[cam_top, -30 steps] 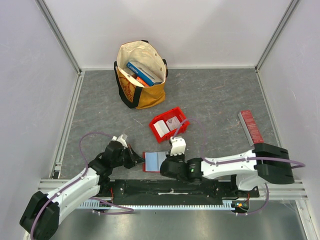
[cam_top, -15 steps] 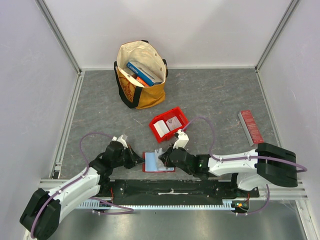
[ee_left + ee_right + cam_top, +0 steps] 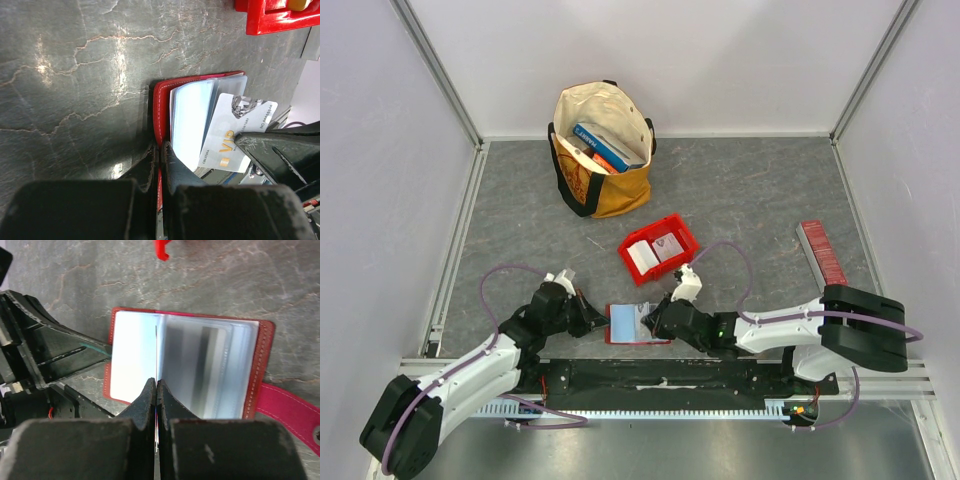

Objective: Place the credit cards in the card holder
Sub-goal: Insert the credit card into the card holder.

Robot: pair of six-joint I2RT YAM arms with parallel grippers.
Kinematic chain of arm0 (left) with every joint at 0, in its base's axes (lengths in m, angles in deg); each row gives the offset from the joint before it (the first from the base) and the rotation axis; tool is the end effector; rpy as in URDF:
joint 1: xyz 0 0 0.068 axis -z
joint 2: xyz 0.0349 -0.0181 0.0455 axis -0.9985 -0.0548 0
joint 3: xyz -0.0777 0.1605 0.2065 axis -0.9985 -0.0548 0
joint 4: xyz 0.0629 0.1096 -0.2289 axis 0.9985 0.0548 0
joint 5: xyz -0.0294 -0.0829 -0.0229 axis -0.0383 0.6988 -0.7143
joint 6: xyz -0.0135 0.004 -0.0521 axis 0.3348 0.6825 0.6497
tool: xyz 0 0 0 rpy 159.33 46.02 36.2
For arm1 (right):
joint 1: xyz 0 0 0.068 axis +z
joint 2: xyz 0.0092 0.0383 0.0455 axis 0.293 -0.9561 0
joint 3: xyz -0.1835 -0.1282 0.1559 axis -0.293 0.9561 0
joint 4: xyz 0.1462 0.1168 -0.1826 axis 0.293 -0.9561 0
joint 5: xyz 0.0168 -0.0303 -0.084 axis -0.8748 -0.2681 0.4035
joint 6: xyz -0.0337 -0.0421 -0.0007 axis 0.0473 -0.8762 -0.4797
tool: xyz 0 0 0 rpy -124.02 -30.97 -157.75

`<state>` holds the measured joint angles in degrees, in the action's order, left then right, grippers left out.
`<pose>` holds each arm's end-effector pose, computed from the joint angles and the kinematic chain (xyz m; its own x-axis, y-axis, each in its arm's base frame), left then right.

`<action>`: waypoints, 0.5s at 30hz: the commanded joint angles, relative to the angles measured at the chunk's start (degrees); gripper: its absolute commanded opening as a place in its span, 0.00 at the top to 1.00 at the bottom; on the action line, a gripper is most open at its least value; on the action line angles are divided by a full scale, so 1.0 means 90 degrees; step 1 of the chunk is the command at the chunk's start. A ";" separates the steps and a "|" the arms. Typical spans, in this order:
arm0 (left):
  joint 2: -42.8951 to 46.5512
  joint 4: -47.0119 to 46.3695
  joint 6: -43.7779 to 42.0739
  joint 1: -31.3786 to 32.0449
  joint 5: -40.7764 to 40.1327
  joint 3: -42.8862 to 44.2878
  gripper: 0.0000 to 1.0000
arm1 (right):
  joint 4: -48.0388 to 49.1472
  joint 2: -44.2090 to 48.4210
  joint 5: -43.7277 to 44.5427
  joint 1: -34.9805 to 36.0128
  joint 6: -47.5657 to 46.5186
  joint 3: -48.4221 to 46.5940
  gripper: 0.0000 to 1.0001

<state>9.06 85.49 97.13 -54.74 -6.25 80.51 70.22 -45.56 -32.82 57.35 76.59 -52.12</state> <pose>0.1098 -0.0802 0.1136 -0.8712 -0.4209 -0.2526 -0.1063 0.6643 -0.7399 0.0849 0.2468 0.1493 -0.7804 0.3164 -0.5394 -0.1397 0.7525 0.6435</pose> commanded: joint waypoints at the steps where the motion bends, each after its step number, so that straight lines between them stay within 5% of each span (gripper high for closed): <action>1: -0.0036 -0.0125 0.0153 0.0006 -0.0031 -0.0021 0.98 | 0.0199 -0.0027 0.0138 -0.0062 0.0329 0.0150 1.00; 15: -0.0075 -0.0125 0.0133 0.0005 -0.0031 0.0008 0.98 | 0.0619 0.0002 -0.0154 -0.0189 0.0359 0.0356 1.00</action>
<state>8.80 85.30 97.17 -54.74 -6.25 80.51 73.28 -46.42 -34.35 55.80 78.64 -50.11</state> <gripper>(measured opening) 0.026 0.008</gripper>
